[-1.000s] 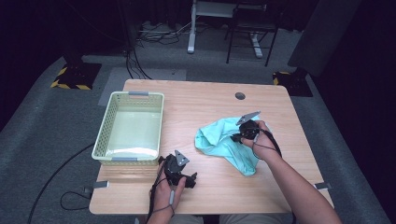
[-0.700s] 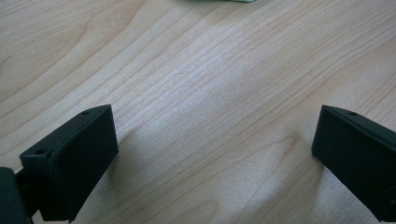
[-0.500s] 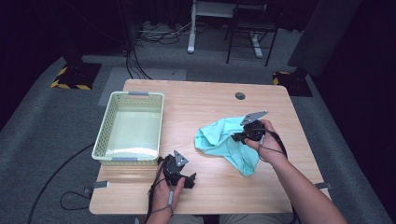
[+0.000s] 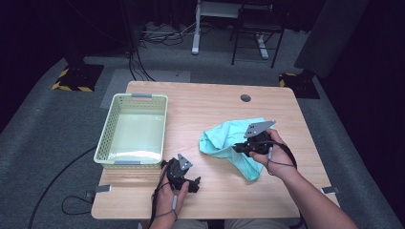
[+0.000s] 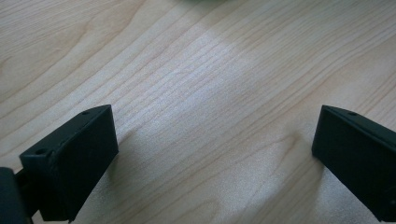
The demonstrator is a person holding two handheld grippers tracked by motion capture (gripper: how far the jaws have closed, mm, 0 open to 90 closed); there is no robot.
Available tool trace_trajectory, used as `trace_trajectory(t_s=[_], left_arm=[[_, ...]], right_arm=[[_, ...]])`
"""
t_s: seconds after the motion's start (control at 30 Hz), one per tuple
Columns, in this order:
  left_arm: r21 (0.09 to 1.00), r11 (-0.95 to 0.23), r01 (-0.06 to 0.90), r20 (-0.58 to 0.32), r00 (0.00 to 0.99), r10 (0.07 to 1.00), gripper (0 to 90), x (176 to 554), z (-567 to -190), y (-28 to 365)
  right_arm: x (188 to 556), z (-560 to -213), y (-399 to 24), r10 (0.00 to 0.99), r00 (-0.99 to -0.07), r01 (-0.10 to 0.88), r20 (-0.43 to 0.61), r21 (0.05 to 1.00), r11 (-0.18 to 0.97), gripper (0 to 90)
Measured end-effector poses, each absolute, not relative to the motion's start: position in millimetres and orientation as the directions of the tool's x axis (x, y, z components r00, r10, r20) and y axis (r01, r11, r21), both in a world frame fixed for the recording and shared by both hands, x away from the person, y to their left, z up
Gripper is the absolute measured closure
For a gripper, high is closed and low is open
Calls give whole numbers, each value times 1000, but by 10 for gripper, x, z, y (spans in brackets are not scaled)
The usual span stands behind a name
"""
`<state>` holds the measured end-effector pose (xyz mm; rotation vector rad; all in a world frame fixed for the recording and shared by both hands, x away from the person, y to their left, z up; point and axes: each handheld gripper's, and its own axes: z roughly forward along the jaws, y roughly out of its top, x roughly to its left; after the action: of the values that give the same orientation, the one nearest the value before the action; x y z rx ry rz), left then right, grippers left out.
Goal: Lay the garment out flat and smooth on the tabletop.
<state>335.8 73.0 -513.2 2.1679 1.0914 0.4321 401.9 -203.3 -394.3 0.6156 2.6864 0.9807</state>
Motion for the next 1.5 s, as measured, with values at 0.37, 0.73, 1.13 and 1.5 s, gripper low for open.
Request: trace_trajectory(t_s=[0.37,0.73,1.13,1.5], left_arm=[[688,-430,584,-3,595,803,1,3358,-5131,730],[688,-431,584,-3,596,803,1,3358,-5131,732],[688,-431,584,-3,596,803,1,3360,-5131,734],[688,-434,581,0,598,801,1,3361,-5133,735]], right_arm=[[3714,-3931,-1702,330,-942,213,-69,637,741,864],[3622,-4067,-1534,261,-965,218,30,647,731,638],[4066,-4087,-1853,467,-884,344,-15,656,672,558],[4402,-4418,-2019,572,-817,436,-67,577,691,548]])
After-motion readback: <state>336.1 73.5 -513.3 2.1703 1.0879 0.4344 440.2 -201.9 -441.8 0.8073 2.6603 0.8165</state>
